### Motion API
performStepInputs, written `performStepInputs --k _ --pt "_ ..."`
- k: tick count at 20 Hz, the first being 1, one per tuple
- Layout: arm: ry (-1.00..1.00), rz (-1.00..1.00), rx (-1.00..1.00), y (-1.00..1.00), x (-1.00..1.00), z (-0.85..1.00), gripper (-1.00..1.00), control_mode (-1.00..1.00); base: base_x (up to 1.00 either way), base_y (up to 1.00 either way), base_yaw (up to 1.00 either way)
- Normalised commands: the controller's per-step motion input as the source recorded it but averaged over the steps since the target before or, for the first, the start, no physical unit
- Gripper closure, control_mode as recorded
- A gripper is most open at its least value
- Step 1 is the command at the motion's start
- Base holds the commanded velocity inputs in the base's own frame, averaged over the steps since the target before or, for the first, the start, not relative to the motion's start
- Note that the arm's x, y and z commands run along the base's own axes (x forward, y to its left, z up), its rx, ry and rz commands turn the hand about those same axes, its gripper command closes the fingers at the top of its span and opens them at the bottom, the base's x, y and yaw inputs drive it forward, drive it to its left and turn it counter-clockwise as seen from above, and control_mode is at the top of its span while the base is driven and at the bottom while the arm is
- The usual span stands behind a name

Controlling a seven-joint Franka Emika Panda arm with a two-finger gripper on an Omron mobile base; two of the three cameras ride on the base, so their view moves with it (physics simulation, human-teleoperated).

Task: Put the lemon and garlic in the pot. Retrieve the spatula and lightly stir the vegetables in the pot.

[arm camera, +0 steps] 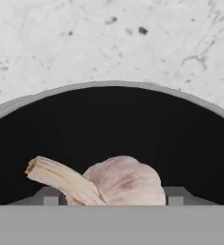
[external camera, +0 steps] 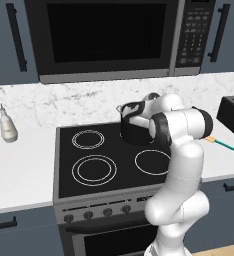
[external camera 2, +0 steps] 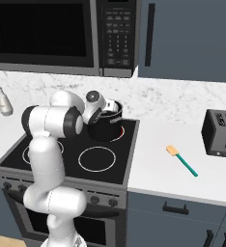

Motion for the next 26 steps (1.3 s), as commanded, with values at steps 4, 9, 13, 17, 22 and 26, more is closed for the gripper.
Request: performStepInputs --k 4,9,13,17,22,26 --pt "0.0 0.0 0.0 0.0 -0.1 0.21 -1.0 -1.0 0.0 0.0 0.0" --pt "-0.04 0.0 0.0 0.0 -0.27 0.58 -1.0 -1.0 0.0 0.0 0.0" --pt "-0.16 0.0 0.0 0.0 -0.89 0.98 -1.0 -1.0 0.0 0.0 0.0" --pt "-0.05 0.0 0.0 -0.02 -1.0 0.86 -1.0 -1.0 0.0 0.0 0.0" --pt "0.03 -0.01 0.01 -0.1 -1.0 0.67 -1.0 -1.0 0.0 0.0 0.0" --pt "0.19 -0.06 0.04 -0.05 -1.0 0.76 -1.0 -1.0 0.0 0.0 0.0"
